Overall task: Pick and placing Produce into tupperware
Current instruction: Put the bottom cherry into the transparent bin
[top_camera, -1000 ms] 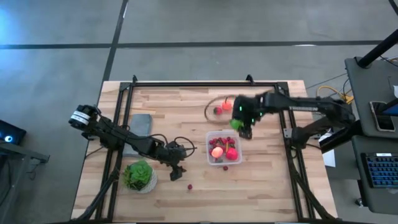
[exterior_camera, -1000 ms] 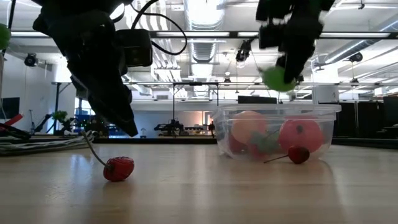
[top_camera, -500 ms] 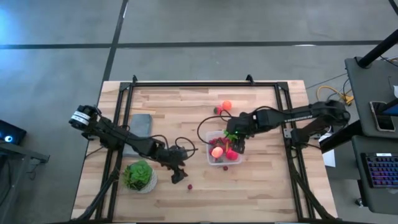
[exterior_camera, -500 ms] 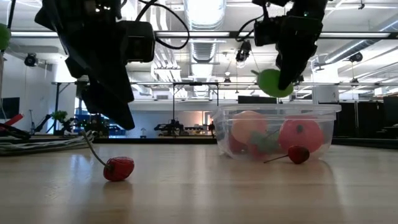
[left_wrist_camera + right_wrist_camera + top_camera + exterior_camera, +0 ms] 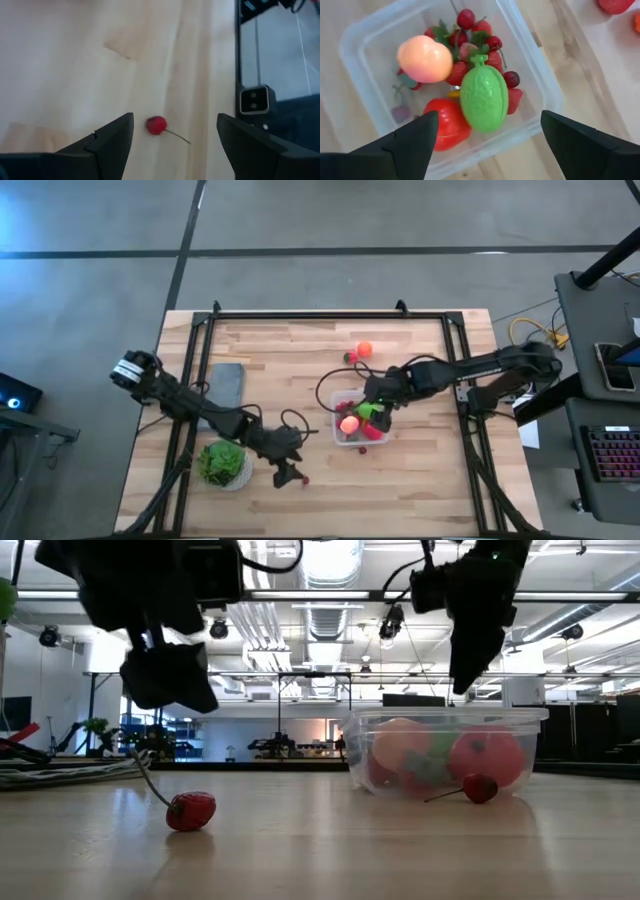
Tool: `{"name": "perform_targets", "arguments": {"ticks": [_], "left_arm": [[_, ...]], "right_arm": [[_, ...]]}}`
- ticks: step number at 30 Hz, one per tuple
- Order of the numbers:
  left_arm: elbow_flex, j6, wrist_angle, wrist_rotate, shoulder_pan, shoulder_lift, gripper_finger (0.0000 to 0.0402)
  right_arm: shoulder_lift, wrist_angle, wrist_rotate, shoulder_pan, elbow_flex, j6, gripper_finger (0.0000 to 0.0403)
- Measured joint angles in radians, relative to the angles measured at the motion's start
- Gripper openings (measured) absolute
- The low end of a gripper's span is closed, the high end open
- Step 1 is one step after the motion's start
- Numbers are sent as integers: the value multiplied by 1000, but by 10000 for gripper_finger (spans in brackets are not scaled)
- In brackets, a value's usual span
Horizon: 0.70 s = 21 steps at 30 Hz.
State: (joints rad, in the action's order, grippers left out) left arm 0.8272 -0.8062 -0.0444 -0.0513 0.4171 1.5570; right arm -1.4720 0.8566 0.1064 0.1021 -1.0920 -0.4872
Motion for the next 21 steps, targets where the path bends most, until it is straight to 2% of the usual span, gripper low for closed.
{"name": "perform_targets", "arguments": {"ticks": [5,11,13,21], "left_arm": [[-1,96,2,36,48,0,271],[15,131,10,60,79,50,271],[51,131,11,67,83,90,271],[265,136,213,90,87,248,271]], "right_arm": [[58,3,8,41,0,-65,353],[138,9,108,126,0,-143,354],[163,13,140,148,0,-175,354],[209,60,183,209,0,-277,354]]}}
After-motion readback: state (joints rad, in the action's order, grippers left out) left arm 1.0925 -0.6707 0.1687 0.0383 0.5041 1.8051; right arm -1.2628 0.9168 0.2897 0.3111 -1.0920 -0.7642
